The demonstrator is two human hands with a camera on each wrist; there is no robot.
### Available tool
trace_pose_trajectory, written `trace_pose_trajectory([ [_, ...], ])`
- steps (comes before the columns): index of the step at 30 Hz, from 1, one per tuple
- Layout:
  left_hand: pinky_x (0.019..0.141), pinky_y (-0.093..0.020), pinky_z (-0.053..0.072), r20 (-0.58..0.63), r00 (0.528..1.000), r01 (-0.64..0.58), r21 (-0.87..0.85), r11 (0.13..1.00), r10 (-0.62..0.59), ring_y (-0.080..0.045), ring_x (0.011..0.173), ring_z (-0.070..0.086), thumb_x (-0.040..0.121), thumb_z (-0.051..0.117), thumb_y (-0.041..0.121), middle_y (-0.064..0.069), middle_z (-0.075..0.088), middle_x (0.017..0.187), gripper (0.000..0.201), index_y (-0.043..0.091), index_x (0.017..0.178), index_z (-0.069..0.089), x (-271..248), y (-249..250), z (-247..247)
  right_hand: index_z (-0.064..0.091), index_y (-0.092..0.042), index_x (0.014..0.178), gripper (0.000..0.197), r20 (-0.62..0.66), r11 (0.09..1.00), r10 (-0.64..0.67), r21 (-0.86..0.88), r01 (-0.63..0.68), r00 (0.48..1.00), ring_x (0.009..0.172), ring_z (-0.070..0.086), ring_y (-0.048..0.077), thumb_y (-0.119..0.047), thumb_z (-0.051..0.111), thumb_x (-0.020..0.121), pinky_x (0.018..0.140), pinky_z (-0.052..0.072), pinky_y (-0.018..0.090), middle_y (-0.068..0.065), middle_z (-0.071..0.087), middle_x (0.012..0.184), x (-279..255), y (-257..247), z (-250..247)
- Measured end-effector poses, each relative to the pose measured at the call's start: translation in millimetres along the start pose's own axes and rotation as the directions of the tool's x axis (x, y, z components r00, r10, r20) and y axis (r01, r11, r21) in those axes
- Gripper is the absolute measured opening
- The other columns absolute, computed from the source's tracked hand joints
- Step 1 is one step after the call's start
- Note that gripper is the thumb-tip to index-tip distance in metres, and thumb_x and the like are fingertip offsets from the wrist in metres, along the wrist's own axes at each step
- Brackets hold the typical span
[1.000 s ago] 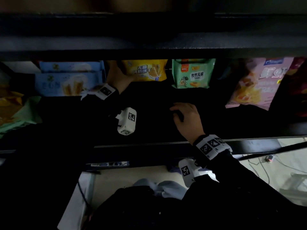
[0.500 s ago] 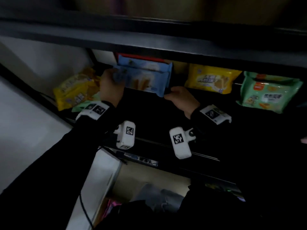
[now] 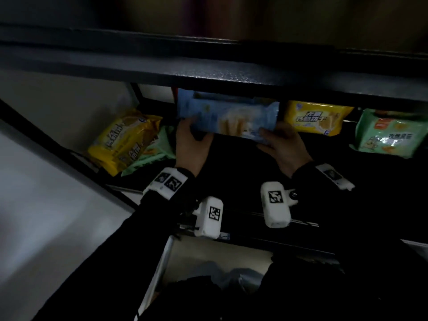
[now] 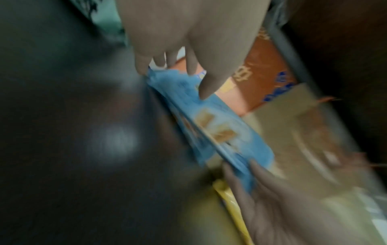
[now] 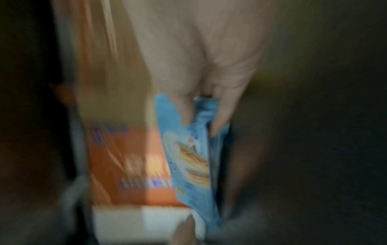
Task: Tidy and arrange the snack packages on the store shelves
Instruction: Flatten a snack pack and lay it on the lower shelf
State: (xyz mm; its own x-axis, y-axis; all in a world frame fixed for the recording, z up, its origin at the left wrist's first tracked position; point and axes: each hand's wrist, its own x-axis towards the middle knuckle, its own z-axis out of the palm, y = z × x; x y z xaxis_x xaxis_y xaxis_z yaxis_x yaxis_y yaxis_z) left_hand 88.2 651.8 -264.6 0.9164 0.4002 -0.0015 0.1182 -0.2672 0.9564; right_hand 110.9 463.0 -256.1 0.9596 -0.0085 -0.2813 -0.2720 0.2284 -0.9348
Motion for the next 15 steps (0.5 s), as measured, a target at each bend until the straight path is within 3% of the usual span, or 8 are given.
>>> trace_pose_trajectory([
  [2, 0.095, -0.004, 0.036, -0.036, 0.999, 0.002, -0.095, 0.995, -0.006, -0.011, 0.115, 0.047, 0.087, 0.065, 0.004, 0.0, 0.049, 0.121, 0.057, 0.004, 0.136, 0.036, -16, 8, 7, 0.051, -0.018, 0.071, 0.029, -0.032, 0.968, -0.032, 0.248, 0.039, 0.999, 0.081, 0.067, 0.016, 0.004, 0.054, 0.09, 0.065, 0.056, 0.024, 0.003, 0.067, 0.081, -23, -4, -25],
  [3, 0.097, -0.005, 0.036, -0.009, 0.999, 0.044, -0.206, 0.978, -0.047, -0.01, 0.115, 0.047, 0.087, 0.066, 0.007, 0.001, 0.048, 0.123, 0.066, 0.007, 0.141, 0.029, -22, 12, 11, 0.052, -0.015, 0.075, 0.025, -0.039, 0.943, -0.026, 0.33, 0.037, 0.999, 0.083, 0.067, 0.017, 0.004, 0.051, 0.091, 0.068, 0.057, 0.026, 0.003, 0.068, 0.082, -33, -4, -37],
  [5, 0.103, -0.027, 0.044, 0.195, 0.971, 0.213, -0.457, 0.864, -0.137, -0.015, 0.12, 0.052, 0.088, 0.067, 0.011, -0.004, 0.05, 0.134, 0.074, 0.013, 0.147, 0.022, -31, 22, 22, 0.053, -0.01, 0.093, 0.013, 0.0, 0.922, 0.016, 0.388, -0.015, 1.0, 0.084, 0.069, 0.017, 0.001, 0.046, 0.094, 0.074, 0.058, 0.029, 0.004, 0.07, 0.089, -50, -3, -56],
  [6, 0.1, -0.034, 0.048, 0.32, 0.938, 0.29, -0.508, 0.811, -0.135, -0.018, 0.12, 0.056, 0.089, 0.065, 0.013, -0.005, 0.052, 0.135, 0.071, 0.014, 0.147, 0.024, -35, 27, 29, 0.054, -0.009, 0.099, 0.014, 0.046, 0.94, 0.033, 0.338, -0.047, 0.998, 0.083, 0.069, 0.015, 0.001, 0.046, 0.094, 0.075, 0.058, 0.031, 0.003, 0.072, 0.09, -56, -1, -61],
  [8, 0.094, -0.038, 0.053, 0.451, 0.888, 0.329, -0.496, 0.803, -0.086, -0.022, 0.118, 0.059, 0.09, 0.063, 0.012, -0.009, 0.057, 0.133, 0.06, 0.011, 0.143, 0.035, -41, 33, 44, 0.058, -0.015, 0.109, 0.024, 0.16, 0.992, 0.089, 0.07, -0.101, 0.983, 0.088, 0.07, 0.013, -0.002, 0.054, 0.09, 0.079, 0.057, 0.031, -0.002, 0.073, 0.096, -66, 4, -69],
  [11, 0.084, -0.032, 0.056, 0.408, 0.911, 0.266, -0.469, 0.842, -0.06, -0.019, 0.109, 0.065, 0.088, 0.065, 0.004, -0.006, 0.065, 0.121, 0.047, 0.009, 0.132, 0.049, -41, 37, 54, 0.051, -0.023, 0.125, 0.054, 0.19, 0.97, 0.192, -0.188, -0.156, 0.963, 0.104, 0.064, 0.011, -0.022, 0.069, 0.075, 0.091, 0.051, 0.033, -0.004, 0.065, 0.12, -70, 5, -80],
  [13, 0.081, -0.03, 0.056, 0.417, 0.909, 0.22, -0.437, 0.872, -0.02, -0.014, 0.1, 0.068, 0.085, 0.068, 0.001, 0.002, 0.07, 0.108, 0.039, 0.018, 0.119, 0.058, -38, 39, 54, 0.041, -0.03, 0.131, 0.07, 0.098, 0.975, 0.121, -0.198, -0.099, 0.988, 0.105, 0.059, 0.003, -0.031, 0.072, 0.068, 0.086, 0.049, 0.028, -0.007, 0.058, 0.125, -67, -3, -86],
  [15, 0.081, -0.031, 0.056, 0.464, 0.886, 0.207, -0.4, 0.893, 0.002, -0.013, 0.098, 0.069, 0.081, 0.07, -0.002, 0.004, 0.073, 0.102, 0.037, 0.02, 0.109, 0.061, -38, 44, 51, 0.037, -0.028, 0.137, 0.072, 0.156, 0.979, 0.057, -0.203, -0.025, 0.986, 0.106, 0.059, 0.0, -0.022, 0.071, 0.074, 0.08, 0.052, 0.02, -0.005, 0.057, 0.126, -61, -15, -88],
])
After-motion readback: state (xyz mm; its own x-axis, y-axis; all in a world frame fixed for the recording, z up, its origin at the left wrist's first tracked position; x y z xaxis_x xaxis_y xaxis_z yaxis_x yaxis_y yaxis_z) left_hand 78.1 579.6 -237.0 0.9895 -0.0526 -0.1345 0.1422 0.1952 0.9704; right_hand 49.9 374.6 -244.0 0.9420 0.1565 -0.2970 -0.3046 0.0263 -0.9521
